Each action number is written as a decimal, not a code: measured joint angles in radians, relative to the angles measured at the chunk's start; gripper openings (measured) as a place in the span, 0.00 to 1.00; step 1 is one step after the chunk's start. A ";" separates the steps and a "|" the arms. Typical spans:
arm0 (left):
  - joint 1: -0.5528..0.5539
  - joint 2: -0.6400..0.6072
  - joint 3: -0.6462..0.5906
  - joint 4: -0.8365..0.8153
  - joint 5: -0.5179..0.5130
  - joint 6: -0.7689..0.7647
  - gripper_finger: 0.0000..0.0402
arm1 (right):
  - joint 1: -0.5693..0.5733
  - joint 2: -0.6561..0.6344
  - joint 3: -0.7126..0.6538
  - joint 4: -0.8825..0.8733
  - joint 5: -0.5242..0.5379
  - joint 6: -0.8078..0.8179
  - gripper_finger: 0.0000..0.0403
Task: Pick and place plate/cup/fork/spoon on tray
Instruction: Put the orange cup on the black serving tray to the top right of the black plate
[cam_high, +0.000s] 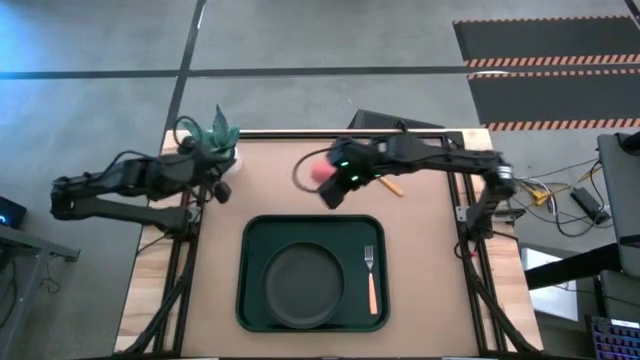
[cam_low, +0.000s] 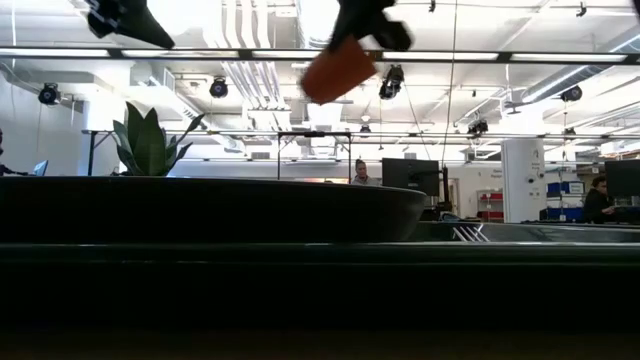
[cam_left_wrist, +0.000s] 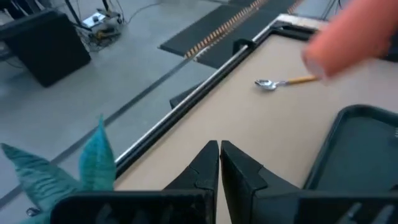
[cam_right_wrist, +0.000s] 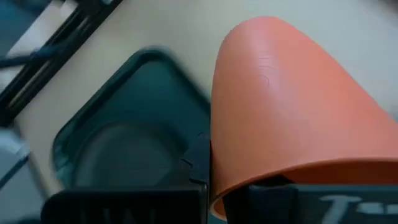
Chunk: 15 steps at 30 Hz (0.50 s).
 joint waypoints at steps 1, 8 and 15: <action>0.000 -0.012 0.000 -0.003 -0.006 0.000 0.00 | 0.005 0.039 0.034 -0.003 -0.036 -0.013 0.02; 0.000 -0.069 -0.003 -0.054 -0.019 -0.007 0.00 | 0.033 0.298 0.306 -0.213 -0.209 -0.051 0.02; 0.000 -0.073 -0.005 -0.054 -0.019 -0.007 0.00 | 0.052 0.425 0.403 -0.524 -0.259 -0.035 0.02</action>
